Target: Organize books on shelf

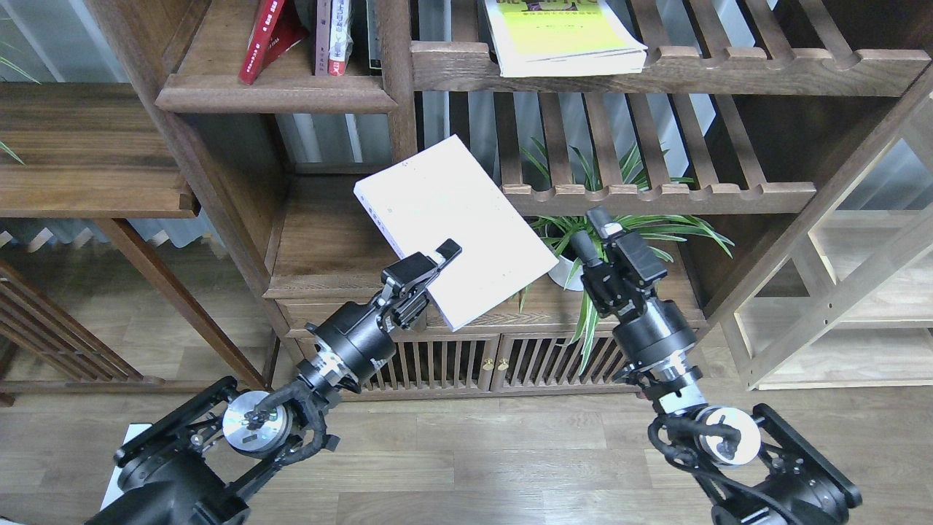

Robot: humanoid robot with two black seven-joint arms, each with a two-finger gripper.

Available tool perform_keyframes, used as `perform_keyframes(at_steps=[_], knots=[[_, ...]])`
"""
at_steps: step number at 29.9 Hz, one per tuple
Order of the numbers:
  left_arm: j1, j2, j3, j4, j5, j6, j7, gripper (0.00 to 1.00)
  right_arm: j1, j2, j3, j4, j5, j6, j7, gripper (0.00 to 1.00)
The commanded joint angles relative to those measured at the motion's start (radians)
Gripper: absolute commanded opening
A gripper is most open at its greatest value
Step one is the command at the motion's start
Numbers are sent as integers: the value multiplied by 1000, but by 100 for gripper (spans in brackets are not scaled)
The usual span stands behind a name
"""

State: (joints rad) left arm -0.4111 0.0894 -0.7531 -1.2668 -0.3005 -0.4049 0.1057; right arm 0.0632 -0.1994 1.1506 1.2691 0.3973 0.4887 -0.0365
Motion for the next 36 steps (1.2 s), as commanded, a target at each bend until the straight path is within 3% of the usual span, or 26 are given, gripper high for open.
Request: perform_keyframes(at_steps=[1,5,16,23,29,36], knots=[[0,36,-8,-45,21,-2,0,2,0,-12,14,-26,0,0,1,85],[9,107,-5,-114,70,-14,6,3,0,-32,17,-74,0,0,1,93],[43,320,-41,-341,270,-61,2,3,0,-115,23,-201,-3,0,1,98],[55,386,-201,-453,455,-63,14,3,-3,-153,21,-244,-6,0,0,98],[54,409,-356,-471,619,-84,41,3,4,-158,23,-281,-8,0,-2,98],[83,435,-515,-473,741,-84,29,3,12,-158,23,-297,-8,0,-3,98]])
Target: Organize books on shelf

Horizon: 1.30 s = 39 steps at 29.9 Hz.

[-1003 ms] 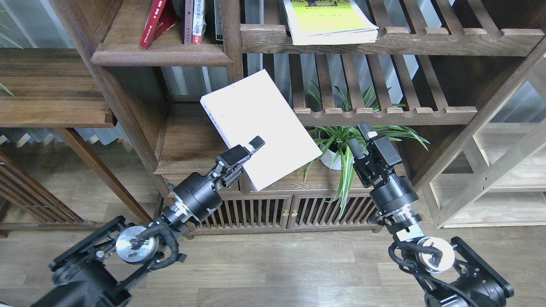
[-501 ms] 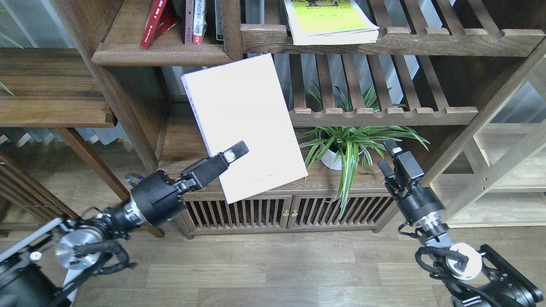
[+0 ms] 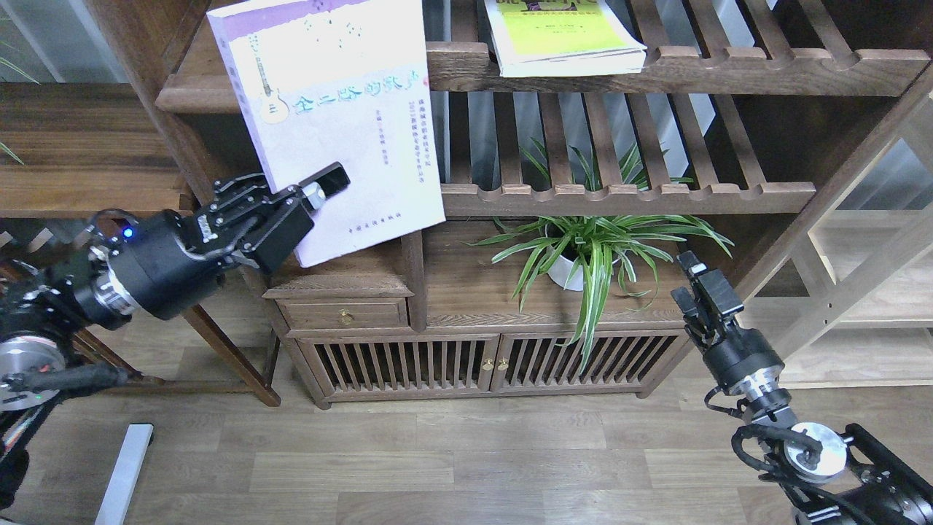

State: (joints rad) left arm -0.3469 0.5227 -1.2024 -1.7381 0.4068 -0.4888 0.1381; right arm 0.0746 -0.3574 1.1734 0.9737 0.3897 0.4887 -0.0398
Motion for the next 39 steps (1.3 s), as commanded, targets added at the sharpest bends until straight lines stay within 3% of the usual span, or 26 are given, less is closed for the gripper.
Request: perform_keyframes(at_steps=[1,18,32,39], knots=[[20,2,-84,-3,43,0,-3,3,1,0,0,-3,0,0,0,98],[52,14,-404,-35,98,0,-3,3,-1,-2,-8,-44,-8,0,-5,98],[54,-6,-513,9,161,0,-9,3,2,-3,-12,-43,-9,0,-5,98],[48,-20,-500,26,167,153,-35,3,16,-3,-4,-46,-9,0,-5,98]])
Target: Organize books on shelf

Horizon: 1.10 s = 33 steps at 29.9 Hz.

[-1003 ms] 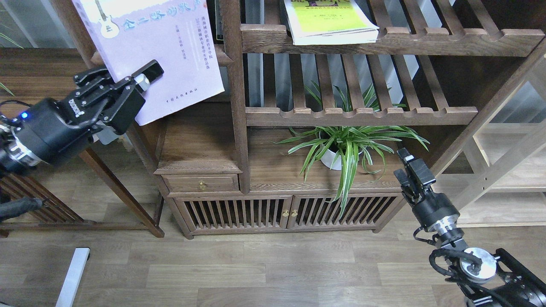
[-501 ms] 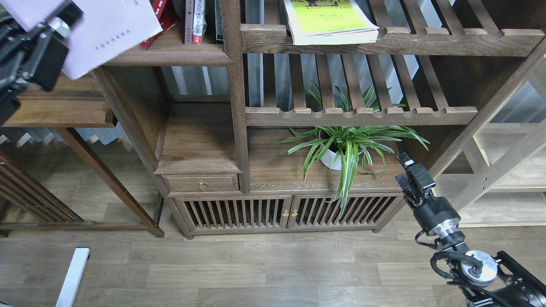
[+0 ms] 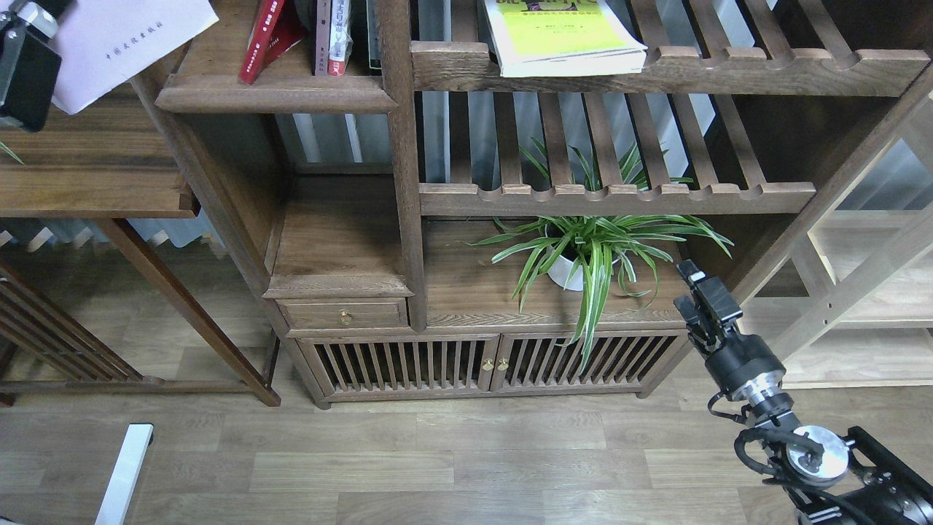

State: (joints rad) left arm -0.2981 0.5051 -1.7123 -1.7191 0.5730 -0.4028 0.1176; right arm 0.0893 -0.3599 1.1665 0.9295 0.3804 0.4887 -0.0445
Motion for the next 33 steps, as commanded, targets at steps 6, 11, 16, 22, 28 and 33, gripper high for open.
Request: perform_keyframes(at_steps=[6,11,16,22,28,33], knots=[[-58,-2,57,52,59,133,-30,3,10,4,-2,-1,0,0,0,98],[-148,-3,158,75,82,223,-29,3,13,9,-4,-1,2,0,0,98],[-233,-23,264,96,111,355,-38,3,13,9,-5,-1,2,0,0,98],[-245,-49,364,108,125,481,-93,3,13,9,2,-3,6,0,0,98],[-269,-100,434,115,183,593,-122,3,20,10,5,-3,8,0,0,98],[-334,-135,494,141,192,656,-121,3,20,9,7,-11,11,0,2,98]])
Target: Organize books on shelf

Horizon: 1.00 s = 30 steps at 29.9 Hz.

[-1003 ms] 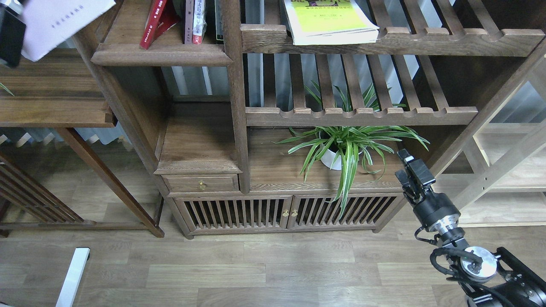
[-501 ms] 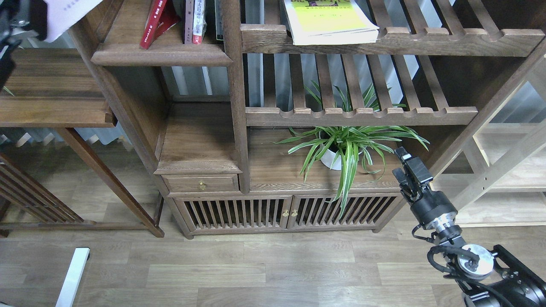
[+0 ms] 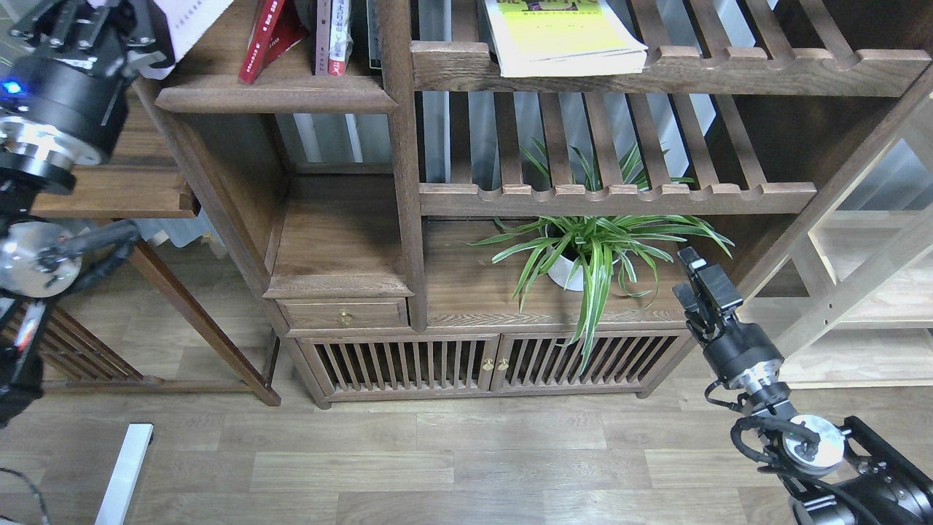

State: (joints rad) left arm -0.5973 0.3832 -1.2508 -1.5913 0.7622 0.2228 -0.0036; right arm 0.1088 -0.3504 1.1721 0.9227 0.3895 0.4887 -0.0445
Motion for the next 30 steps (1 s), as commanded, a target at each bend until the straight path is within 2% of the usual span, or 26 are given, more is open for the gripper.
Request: perform_keyframes(at_steps=[1,11,18,30], knots=[[-51,-13,47,22,3,44,0,3,0,-1,1,-4,2,0,2,98],[-148,-1,68,131,-3,46,13,5,0,1,14,-4,3,0,9,98],[-197,-10,103,258,-6,-13,-13,7,0,1,20,-2,5,0,9,98],[-315,-44,194,427,-20,-23,-56,12,-11,-1,50,1,6,0,11,98]])
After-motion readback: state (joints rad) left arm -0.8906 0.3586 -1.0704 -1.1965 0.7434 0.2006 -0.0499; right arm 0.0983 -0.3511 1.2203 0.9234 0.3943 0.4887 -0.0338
